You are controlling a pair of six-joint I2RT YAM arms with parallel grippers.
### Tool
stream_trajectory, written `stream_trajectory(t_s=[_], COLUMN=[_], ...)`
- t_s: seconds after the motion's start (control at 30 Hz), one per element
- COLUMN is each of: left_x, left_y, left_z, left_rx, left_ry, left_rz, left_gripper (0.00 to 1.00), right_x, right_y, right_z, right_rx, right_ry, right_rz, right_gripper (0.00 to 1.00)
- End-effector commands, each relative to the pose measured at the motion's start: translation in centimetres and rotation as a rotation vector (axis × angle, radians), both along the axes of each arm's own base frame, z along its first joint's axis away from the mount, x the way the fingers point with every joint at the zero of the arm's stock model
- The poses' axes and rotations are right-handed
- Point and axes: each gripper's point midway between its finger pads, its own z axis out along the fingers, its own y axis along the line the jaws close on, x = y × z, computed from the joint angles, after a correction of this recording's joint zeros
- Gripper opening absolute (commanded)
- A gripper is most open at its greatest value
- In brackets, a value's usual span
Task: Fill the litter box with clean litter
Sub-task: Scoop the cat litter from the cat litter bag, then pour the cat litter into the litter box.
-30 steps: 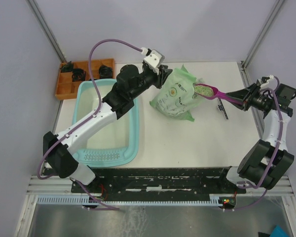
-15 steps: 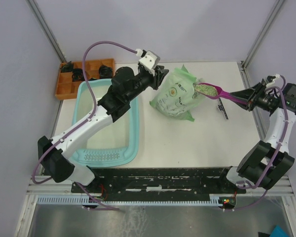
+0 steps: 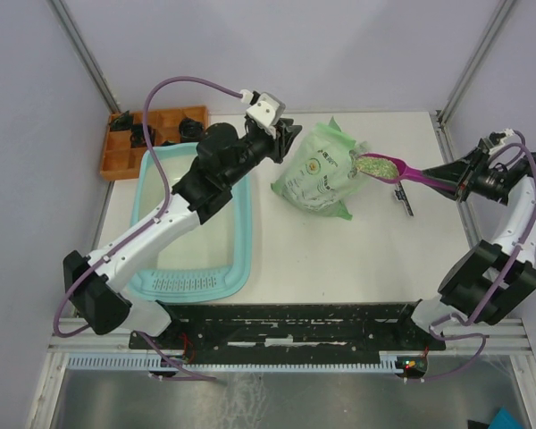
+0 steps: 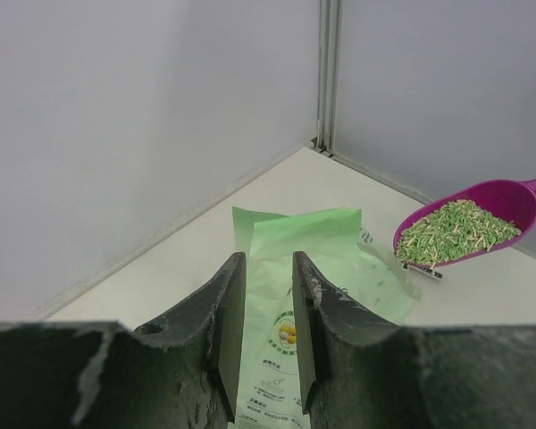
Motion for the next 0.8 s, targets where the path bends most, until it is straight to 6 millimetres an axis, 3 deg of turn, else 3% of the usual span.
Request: stream_trajectory(t_s=[0.0,0.13,0.3,0.57,0.77], left_x=[-1.0,-1.2,-1.4,-1.7,-1.8], left_y=[1.0,1.1,1.2,1.7,2.0], left_z=[2.8,2.7,2.4,2.5,2.9], left_rx=[-0.060,-0.071,-0.076,-0.078,-0.083], left_ry=[-0.048,-0.043,-0.033,-0.039,-0.044], left_rz=[0.010,0.007,0.007,0.018,0.022], left_gripper=[0.34,0.34,0.34,0.34,0.34], right_x=[-1.1,-0.8,-1.1,-1.4,-1.8], right_y=[0.7,0.4,0.6,1.0,2.5], right_z=[1.4,0.4,1.2,3.7,5.6], right_rx=[0.026,0.054,0.051,0.076,0.046], right_ry=[-0.049,-0.016,-0.029,-0.061,-0.090], right_rz=[0.027,0.025,0.021,0.021,0.068], right_gripper=[0.02,0.02,0.02,0.02,0.02])
